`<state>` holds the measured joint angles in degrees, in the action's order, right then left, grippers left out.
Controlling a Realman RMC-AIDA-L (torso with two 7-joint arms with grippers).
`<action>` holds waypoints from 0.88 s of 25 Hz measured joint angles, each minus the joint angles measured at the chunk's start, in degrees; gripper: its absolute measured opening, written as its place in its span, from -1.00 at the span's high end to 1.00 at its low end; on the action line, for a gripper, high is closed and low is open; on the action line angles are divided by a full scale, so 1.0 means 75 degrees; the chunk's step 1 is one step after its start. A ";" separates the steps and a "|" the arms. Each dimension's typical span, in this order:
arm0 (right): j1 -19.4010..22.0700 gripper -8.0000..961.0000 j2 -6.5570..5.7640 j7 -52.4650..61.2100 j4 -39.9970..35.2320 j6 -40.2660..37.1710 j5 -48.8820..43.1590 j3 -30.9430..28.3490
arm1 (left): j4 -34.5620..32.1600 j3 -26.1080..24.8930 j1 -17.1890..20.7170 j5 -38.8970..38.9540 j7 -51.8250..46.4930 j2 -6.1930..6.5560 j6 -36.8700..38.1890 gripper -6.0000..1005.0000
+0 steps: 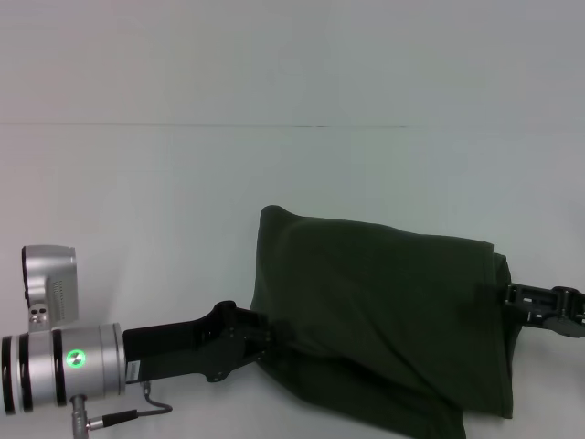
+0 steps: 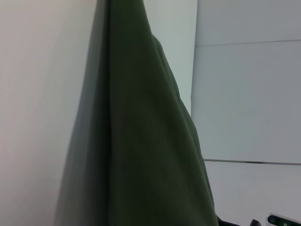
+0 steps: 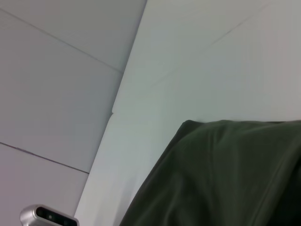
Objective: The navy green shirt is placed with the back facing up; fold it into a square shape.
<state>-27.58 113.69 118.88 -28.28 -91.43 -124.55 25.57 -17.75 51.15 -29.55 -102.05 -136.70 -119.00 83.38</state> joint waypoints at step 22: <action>-0.0017 0.61 -0.0001 0.0156 -0.0073 0.0293 0.0014 0.0562 | -0.0020 -0.0031 0.0012 0.0057 0.0016 0.0014 0.0005 0.89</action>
<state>-27.70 113.68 120.05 -28.82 -89.23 -124.45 29.79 -17.90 50.92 -29.46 -101.62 -136.59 -118.89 83.42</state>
